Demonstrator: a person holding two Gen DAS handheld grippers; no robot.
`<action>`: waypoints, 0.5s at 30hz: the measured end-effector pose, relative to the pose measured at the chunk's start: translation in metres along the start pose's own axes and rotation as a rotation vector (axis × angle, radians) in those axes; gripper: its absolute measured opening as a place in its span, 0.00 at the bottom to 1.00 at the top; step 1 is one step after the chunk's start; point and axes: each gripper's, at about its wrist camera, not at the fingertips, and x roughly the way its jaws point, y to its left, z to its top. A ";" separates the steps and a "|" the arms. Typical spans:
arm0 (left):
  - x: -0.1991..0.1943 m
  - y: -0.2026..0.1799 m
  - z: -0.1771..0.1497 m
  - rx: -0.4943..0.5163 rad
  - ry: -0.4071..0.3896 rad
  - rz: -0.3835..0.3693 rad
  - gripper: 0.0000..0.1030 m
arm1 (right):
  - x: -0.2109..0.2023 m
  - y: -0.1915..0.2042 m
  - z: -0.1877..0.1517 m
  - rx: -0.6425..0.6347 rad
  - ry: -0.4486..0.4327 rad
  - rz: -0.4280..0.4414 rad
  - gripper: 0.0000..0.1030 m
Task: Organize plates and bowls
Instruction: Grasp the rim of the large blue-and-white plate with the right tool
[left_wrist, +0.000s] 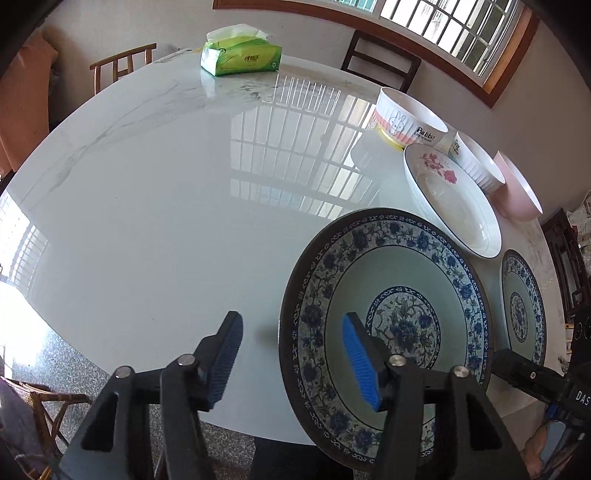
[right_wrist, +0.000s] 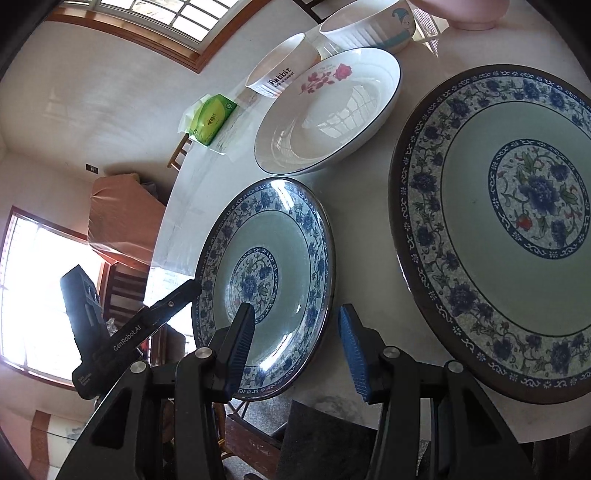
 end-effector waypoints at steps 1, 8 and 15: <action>0.000 0.000 -0.001 0.005 -0.004 -0.005 0.38 | 0.002 0.000 0.001 -0.004 0.001 -0.003 0.44; -0.001 -0.003 -0.004 0.015 -0.017 -0.013 0.24 | 0.012 0.003 0.004 -0.029 0.011 -0.016 0.44; -0.015 0.009 -0.001 -0.019 -0.079 0.030 0.21 | 0.022 0.016 0.000 -0.170 -0.001 -0.129 0.18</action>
